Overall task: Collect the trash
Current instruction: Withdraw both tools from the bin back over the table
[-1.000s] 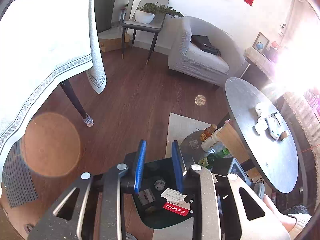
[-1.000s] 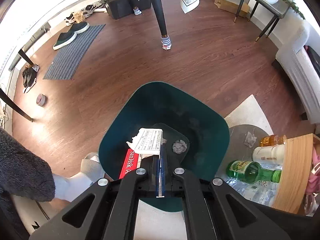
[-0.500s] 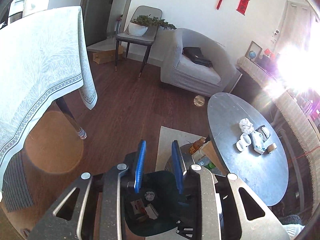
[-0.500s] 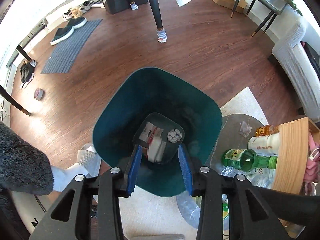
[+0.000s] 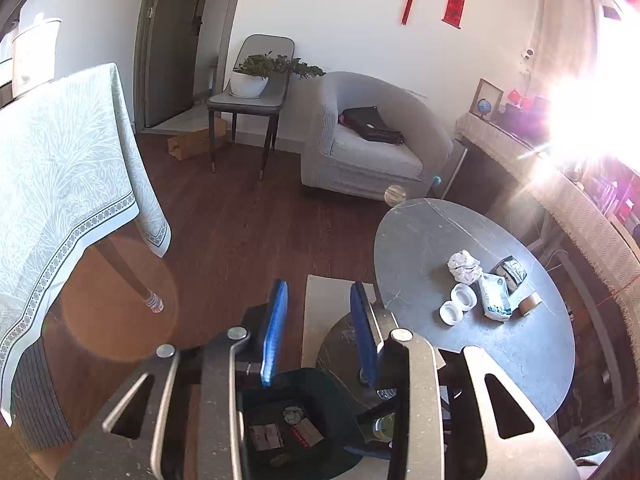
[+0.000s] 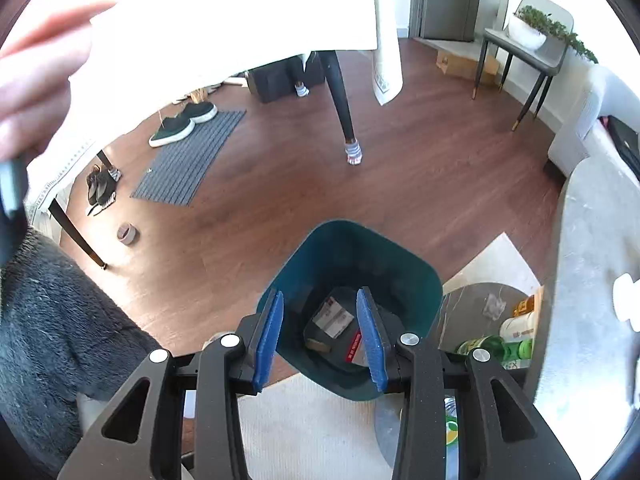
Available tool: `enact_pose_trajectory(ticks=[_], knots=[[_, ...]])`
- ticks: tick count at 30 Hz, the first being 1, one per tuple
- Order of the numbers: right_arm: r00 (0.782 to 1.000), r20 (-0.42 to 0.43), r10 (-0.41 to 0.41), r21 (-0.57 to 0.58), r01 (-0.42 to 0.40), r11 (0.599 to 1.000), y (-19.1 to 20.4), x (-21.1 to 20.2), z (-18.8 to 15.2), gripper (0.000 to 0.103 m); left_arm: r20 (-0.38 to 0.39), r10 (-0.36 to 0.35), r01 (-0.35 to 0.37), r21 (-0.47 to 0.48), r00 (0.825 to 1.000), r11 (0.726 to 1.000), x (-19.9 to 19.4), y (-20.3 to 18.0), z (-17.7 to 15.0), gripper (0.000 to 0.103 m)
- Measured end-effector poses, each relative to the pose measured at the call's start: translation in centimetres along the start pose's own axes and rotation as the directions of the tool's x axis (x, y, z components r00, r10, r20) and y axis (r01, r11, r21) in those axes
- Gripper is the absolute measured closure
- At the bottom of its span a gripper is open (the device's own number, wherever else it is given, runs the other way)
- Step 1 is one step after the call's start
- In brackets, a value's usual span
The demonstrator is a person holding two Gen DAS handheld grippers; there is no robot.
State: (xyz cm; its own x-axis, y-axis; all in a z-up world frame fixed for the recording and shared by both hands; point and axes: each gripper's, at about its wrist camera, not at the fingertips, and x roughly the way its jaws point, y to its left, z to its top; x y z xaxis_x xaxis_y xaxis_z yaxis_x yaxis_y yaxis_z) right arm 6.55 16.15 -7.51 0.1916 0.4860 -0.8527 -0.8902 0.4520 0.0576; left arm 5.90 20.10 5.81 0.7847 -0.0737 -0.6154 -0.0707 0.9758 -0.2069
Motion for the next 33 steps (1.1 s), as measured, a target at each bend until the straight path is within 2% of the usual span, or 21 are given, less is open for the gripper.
enact_pose_trajectory(ticks=[7,14,26,29,33], knots=[[0.995,0.094,-0.036,0.027,0.034,0.999,-1.3,-4.2,-0.3,0.064,0.008,-0.027,0.027,0.029,1.000,0.999,0.7,-2.6,0.4,0.058],[0.981,0.145,-0.126,0.092,0.114,0.989,-4.5,-7.6,-2.2,0.064,-0.001,-0.042,0.042,0.077,0.999,0.996,2.1,-5.7,0.3,0.052],[0.952,0.180,-0.246,0.238,0.201,0.950,-10.4,-11.9,-6.4,0.064,-0.087,-0.068,0.083,0.179,0.994,0.980,6.4,-11.3,-1.3,0.048],[0.943,0.186,-0.274,0.269,0.219,0.938,-11.6,-12.9,-7.6,0.057,-0.123,-0.070,0.095,0.215,0.990,0.972,7.8,-13.0,-2.0,0.048],[0.932,0.184,-0.311,0.314,0.245,0.917,-13.9,-14.1,-9.6,0.052,-0.150,-0.062,0.101,0.267,0.987,0.958,9.4,-15.2,-2.9,0.048]])
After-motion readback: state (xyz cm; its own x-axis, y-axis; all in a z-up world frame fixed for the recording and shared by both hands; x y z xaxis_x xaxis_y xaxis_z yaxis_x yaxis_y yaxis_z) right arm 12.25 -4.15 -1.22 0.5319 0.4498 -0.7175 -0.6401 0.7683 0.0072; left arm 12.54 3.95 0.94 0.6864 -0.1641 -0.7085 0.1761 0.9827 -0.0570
